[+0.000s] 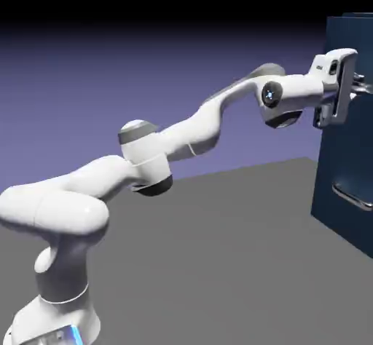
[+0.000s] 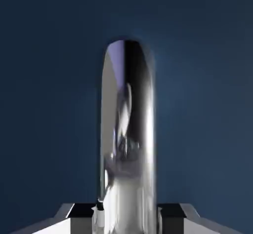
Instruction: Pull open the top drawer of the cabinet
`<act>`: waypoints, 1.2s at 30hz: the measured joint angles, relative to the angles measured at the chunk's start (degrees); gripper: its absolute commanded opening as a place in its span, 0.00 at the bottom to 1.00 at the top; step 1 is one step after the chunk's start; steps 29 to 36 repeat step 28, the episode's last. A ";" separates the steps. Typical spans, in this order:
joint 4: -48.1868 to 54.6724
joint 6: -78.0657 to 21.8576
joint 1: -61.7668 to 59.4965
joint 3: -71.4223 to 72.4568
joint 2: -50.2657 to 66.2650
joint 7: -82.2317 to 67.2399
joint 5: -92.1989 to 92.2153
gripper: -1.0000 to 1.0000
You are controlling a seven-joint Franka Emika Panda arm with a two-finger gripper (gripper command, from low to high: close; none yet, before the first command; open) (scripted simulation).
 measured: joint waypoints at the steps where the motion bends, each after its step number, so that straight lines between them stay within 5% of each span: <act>1: -2.08 -0.81 1.22 -0.01 0.26 -0.44 0.10 0.00; 25: -51.89 -18.24 33.72 -3.73 6.93 -7.22 -5.64 0.00; 26: -52.80 -18.49 34.41 -3.92 7.11 -7.27 -5.95 1.00; 36: -52.81 -18.46 34.40 -3.92 7.11 -7.36 -5.75 1.00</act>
